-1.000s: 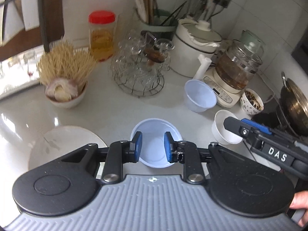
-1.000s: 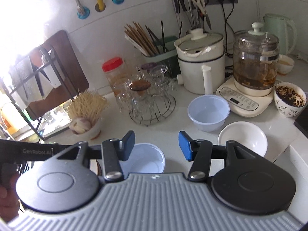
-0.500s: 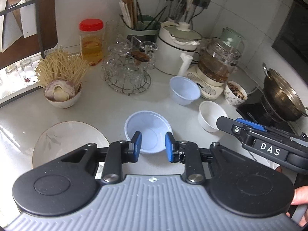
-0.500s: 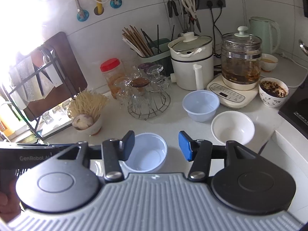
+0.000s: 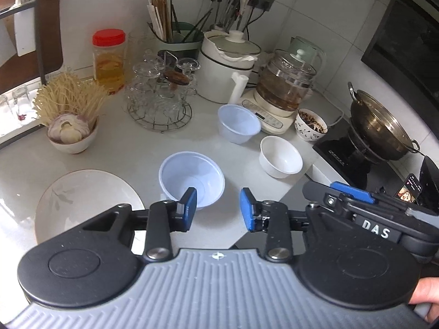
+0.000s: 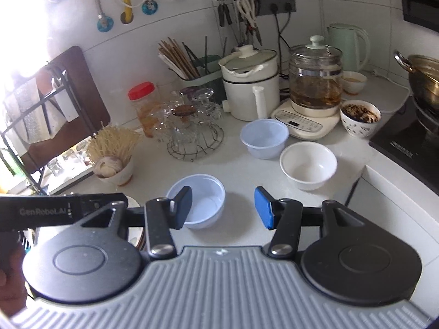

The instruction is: Organize plates and bowls

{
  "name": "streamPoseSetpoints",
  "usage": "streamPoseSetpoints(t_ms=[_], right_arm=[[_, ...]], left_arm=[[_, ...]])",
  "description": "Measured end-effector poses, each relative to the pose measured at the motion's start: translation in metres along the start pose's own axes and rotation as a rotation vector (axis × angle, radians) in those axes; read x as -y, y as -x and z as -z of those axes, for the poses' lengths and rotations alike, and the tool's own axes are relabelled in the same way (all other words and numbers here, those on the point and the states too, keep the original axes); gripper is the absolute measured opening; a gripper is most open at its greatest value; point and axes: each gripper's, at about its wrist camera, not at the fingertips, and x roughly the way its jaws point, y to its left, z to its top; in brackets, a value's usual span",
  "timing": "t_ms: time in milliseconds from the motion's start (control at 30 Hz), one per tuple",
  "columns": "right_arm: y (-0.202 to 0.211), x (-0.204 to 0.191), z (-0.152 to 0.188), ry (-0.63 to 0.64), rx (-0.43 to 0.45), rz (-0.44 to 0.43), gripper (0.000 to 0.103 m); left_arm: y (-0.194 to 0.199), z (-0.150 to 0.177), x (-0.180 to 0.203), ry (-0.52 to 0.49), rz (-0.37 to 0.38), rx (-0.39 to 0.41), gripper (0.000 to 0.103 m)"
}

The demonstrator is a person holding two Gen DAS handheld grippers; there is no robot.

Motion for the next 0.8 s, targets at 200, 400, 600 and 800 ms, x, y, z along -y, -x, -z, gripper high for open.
streamPoseSetpoints(t_ms=[200,400,600,800], right_arm=[[-0.009,0.015,-0.003,-0.046,0.0,0.035,0.054],[-0.027,0.031,-0.017,-0.071,-0.004,0.035,0.054],[-0.059,0.052,-0.037,-0.112,-0.025,0.029,0.054],[-0.101,0.078,-0.059,-0.142,-0.063,0.008,0.054]], left_arm=[[-0.017,-0.009,0.007,-0.014,0.012,-0.008,0.041],[-0.043,-0.027,0.012,-0.018,0.013,-0.02,0.042],[-0.081,-0.048,0.012,0.027,0.008,-0.042,0.045],[-0.131,-0.073,0.014,0.048,0.002,-0.087,0.045]])
